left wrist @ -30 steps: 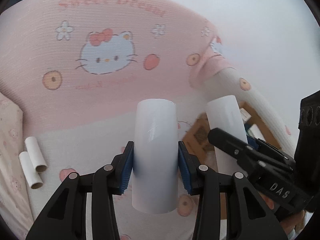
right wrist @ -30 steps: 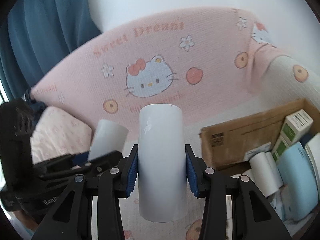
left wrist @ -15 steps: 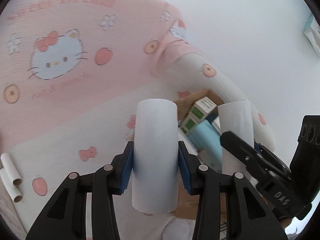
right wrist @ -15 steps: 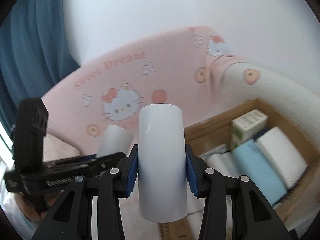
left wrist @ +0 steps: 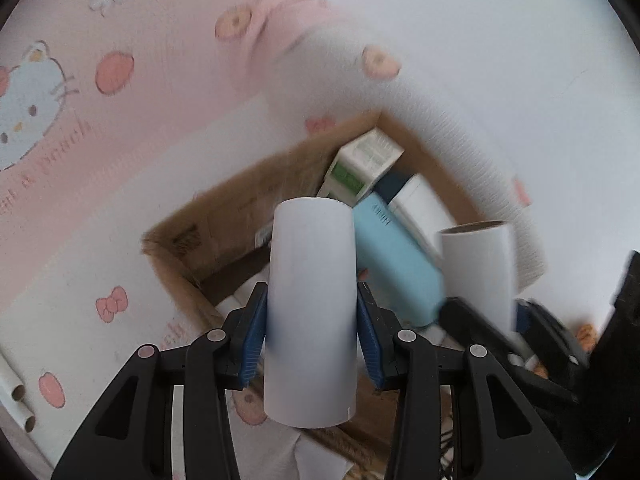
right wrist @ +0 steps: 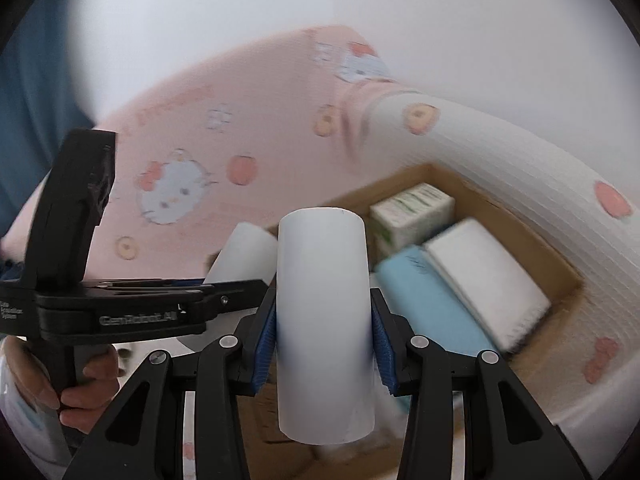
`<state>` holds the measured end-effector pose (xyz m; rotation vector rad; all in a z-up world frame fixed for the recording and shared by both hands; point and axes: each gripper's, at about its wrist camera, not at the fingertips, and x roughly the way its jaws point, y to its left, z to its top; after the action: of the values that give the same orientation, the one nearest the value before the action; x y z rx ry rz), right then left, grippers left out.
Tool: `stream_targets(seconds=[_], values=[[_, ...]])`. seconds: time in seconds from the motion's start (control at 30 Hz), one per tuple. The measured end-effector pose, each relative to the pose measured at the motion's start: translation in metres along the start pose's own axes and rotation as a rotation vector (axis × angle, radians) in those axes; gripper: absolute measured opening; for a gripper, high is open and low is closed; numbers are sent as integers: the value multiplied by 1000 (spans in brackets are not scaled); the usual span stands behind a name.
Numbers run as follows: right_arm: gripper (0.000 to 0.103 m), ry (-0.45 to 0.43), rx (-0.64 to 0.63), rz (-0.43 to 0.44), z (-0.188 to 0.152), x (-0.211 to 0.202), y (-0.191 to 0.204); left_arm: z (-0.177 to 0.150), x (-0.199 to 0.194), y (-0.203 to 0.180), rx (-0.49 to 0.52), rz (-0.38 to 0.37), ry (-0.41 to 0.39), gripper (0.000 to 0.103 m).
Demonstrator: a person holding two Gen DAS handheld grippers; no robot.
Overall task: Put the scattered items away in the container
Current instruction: 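Carry both held tubes over to the cardboard box, then lower the tube into the box and open the left tool while the right tool lowers its tube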
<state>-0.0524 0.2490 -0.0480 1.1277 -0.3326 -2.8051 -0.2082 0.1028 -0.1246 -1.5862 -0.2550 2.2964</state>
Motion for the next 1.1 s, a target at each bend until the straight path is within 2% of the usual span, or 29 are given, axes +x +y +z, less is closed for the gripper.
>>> stream_targets(seconds=[0.07,0.13,0.2,0.3,0.47,0.57,0.67,0.8,0.97,1.1], values=[[40,12,106,53,-3,-1,-22,9,22,2,-59,43,99,46],[40,27,168,72,-2,0,-34,16,39,3,-117,31,153,46],[40,48,201,44,-3,2,-43,21,44,-1,-112,100,137,46],[40,79,233,4,-7,6,-53,25,50,-3,-138,104,146,46],[40,133,260,4,-12,16,-57,30,57,-8,-181,97,186,46],[40,140,239,-12,-10,18,-53,29,71,-4,-266,97,244,46],[41,151,243,1,-9,22,-52,28,85,1,-312,134,299,46],[41,172,290,54,-11,27,-55,27,98,7,-368,182,289,46],[40,184,211,-70,-11,31,-48,22,100,8,-423,233,245,46],[40,187,209,-77,-8,33,-51,15,106,12,-495,242,267,46]])
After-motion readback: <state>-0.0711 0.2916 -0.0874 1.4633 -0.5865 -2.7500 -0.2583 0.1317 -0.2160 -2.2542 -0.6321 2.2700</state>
